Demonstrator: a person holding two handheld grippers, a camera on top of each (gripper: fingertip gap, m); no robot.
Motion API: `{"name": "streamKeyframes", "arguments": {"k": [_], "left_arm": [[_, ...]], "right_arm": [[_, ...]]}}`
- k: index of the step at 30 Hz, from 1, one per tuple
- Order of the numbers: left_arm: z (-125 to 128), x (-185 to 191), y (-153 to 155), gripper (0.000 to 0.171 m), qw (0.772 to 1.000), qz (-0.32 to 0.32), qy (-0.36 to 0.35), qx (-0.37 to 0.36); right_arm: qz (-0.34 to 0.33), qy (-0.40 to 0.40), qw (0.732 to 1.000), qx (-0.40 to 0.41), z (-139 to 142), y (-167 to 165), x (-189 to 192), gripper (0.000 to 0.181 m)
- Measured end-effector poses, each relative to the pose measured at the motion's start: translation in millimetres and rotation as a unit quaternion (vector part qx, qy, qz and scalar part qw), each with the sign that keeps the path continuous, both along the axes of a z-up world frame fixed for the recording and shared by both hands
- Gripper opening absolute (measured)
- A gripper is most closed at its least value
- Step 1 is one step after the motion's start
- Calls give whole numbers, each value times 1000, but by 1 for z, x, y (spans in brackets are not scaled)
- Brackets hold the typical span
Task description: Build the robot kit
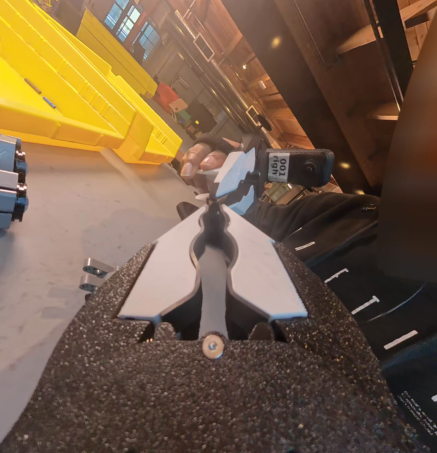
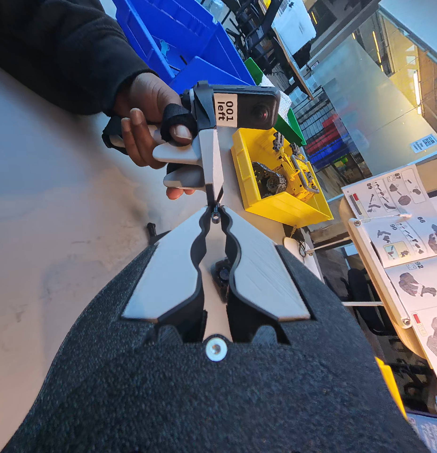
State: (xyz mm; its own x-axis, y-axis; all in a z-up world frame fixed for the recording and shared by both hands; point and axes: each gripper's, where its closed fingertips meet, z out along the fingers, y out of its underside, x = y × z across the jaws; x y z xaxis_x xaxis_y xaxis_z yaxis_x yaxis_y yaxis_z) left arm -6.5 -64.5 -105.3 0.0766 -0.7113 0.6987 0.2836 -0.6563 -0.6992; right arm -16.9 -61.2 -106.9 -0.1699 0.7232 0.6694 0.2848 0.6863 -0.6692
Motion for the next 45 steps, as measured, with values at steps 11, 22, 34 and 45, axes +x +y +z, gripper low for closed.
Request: {"name": "streamKeyframes", "arguments": {"k": [11, 22, 34, 45], "left_arm": [[3, 1, -4, 5, 999, -23, -25, -6], [3, 3, -4, 5, 999, -28, -39, -23], [-87, -45, 12, 35, 909, 60, 407, 71], [-130, -14, 21, 11, 848, 74, 515, 102]], "right_arm": [[35, 21, 997, -71, -3, -1, 4, 9], [45, 37, 996, -67, 0, -3, 5, 7], [-15, 3, 983, -181, -23, 48, 31, 7], [-2, -50, 975, -216, -57, 43, 48, 7]]}}
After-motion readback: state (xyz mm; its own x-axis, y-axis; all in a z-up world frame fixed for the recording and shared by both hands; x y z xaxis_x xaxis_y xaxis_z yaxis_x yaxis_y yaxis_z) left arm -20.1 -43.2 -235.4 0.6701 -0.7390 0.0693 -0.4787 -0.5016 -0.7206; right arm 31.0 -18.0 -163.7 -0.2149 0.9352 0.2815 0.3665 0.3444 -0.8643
